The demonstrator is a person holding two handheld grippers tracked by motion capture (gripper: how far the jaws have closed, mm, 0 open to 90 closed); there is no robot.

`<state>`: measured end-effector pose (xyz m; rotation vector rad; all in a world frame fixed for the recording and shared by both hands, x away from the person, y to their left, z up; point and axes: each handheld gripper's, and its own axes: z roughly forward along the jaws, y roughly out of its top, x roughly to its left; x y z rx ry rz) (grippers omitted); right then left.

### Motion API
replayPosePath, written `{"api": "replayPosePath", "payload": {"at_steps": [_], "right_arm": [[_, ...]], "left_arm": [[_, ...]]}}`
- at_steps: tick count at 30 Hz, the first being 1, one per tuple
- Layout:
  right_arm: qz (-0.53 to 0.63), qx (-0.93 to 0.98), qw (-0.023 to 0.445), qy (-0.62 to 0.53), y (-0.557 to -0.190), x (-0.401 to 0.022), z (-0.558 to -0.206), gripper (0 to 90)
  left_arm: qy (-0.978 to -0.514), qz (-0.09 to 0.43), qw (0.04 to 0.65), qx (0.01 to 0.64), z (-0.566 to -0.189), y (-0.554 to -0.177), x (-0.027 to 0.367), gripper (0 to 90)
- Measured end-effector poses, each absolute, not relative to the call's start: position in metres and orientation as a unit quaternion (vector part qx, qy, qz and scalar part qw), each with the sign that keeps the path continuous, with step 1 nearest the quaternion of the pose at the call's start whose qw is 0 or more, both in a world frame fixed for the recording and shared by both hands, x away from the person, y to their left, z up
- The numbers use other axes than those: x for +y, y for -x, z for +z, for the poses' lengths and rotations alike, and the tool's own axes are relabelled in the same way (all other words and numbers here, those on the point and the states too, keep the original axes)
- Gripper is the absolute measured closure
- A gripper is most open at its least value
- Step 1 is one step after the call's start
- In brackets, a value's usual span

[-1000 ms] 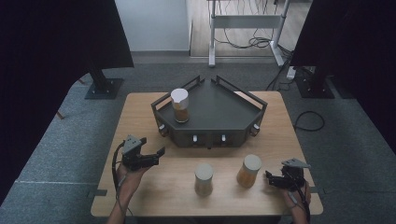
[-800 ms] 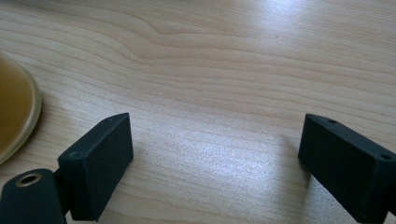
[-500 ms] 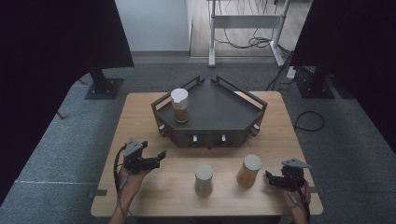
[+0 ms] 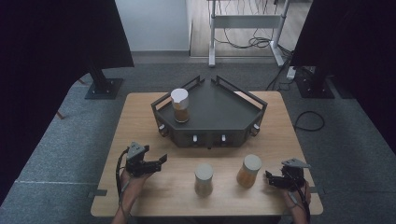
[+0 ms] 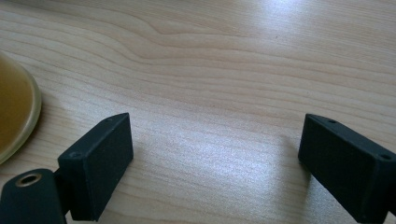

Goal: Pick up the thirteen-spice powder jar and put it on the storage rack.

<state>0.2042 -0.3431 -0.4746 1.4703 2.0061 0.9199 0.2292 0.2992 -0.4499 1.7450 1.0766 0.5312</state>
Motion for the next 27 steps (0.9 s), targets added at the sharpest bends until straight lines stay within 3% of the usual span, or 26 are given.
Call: {"api": "replayPosePath", "payload": {"at_steps": [27], "right_arm": [[0.336, 0.734, 0.242, -0.538, -0.204, -0.343, -0.475, 9.5]], "left_arm": [[-0.725, 0.198, 0.475, 0.458, -0.47, -0.23, 0.298, 7.5]]}}
